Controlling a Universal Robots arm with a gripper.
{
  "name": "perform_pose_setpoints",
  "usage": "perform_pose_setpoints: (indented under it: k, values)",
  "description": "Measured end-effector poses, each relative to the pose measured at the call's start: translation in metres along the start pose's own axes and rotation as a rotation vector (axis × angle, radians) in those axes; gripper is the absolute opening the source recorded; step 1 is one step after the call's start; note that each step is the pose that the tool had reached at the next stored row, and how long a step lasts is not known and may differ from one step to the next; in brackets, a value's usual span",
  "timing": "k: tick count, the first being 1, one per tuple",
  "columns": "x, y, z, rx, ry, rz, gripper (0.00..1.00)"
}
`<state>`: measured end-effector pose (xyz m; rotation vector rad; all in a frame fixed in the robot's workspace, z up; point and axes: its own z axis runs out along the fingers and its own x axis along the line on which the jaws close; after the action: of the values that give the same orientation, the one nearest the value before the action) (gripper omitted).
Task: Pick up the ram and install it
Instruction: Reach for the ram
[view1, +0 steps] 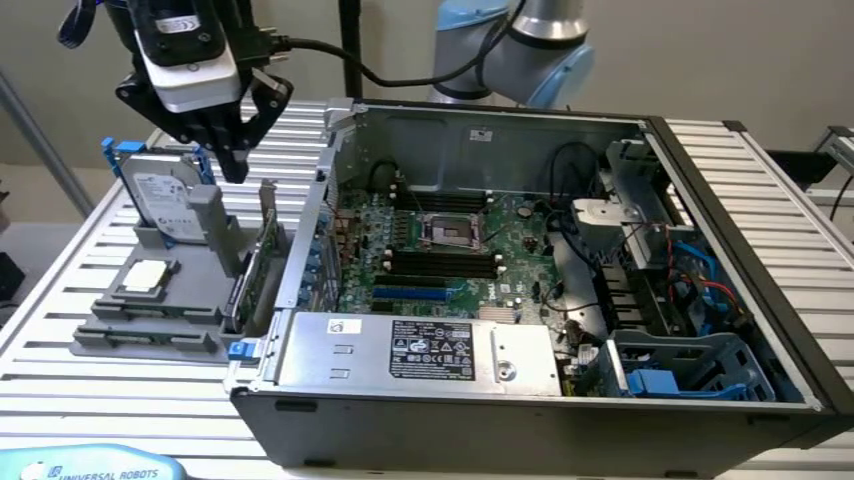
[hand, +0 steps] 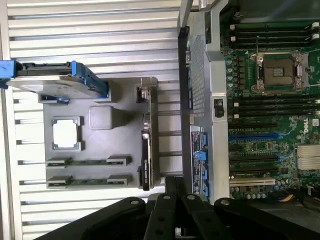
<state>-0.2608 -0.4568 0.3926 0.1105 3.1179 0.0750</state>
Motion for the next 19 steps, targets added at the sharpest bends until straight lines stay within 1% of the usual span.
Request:
perform_pose_setpoints:
  k: [12, 16, 19]
  values:
    - [0.05, -0.0193, -0.0018, -0.0001, -0.0001, 0.0, 0.11]
    - [0.068, -0.0245, -0.0024, -0.0001, 0.0, 0.0, 0.11]
    - [0.081, -0.0269, -0.0028, 0.0, 0.0, 0.0, 0.11]
